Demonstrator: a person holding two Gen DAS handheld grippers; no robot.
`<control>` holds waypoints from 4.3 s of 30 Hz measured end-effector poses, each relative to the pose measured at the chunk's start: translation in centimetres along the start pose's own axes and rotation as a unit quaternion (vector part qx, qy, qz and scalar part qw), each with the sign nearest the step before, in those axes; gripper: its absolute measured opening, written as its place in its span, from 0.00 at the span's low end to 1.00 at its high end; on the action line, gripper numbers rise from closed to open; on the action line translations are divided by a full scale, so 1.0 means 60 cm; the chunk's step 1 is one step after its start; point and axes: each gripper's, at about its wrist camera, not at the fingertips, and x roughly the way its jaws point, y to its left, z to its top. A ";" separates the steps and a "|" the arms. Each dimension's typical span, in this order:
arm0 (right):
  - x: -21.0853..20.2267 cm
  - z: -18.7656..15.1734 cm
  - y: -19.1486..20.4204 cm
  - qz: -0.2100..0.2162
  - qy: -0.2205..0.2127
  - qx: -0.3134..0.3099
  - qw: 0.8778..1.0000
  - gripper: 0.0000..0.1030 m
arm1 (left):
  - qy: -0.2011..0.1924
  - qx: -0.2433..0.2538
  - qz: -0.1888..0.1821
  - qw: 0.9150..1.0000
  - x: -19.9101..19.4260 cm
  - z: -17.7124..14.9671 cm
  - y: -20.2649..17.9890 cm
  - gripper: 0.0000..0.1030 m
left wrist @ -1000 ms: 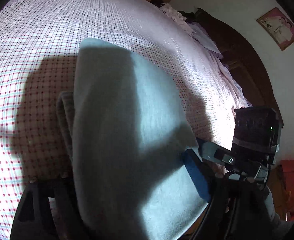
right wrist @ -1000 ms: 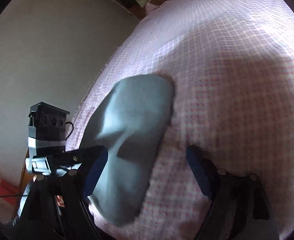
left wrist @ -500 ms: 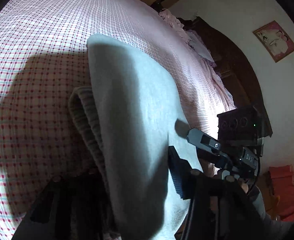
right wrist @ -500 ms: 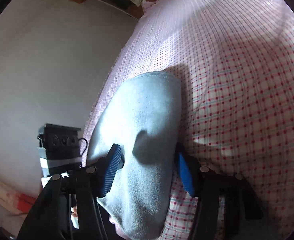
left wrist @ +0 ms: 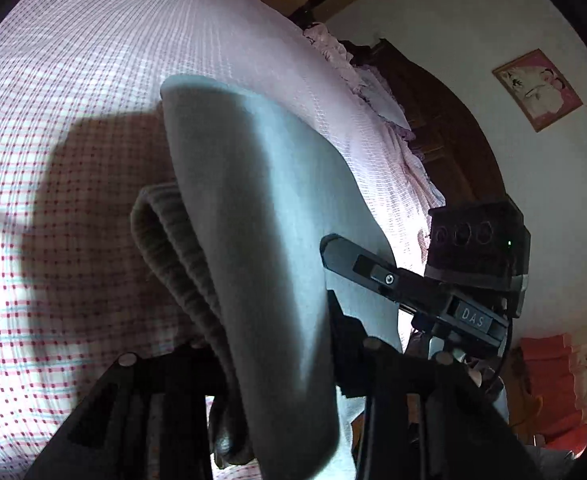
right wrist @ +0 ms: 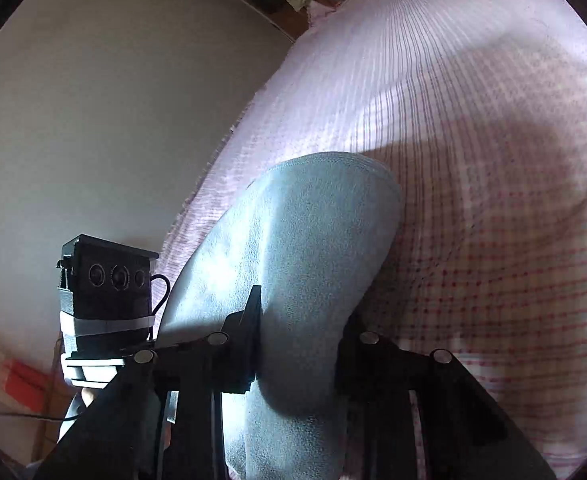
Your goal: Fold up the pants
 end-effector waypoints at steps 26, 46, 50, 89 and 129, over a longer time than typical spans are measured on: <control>-0.030 0.105 -0.200 -0.018 0.026 0.031 0.999 0.22 | 0.002 0.055 0.036 0.998 0.182 0.055 -0.036 0.54; -0.209 0.075 -0.173 -0.167 -0.170 -0.062 0.969 0.92 | -0.083 0.120 0.182 0.972 0.075 0.021 -0.060 1.00; -0.244 0.046 -0.134 -0.196 -0.206 -0.088 0.955 0.93 | -0.112 0.134 0.193 0.966 0.040 0.004 -0.080 1.00; -0.192 -0.202 0.013 -0.275 -0.178 -0.170 0.929 0.93 | -0.137 0.168 0.223 0.950 -0.014 -0.212 -0.120 1.00; -0.194 -0.215 0.000 -0.263 -0.173 -0.154 0.937 0.93 | -0.118 0.154 0.227 0.954 0.006 -0.207 -0.112 1.00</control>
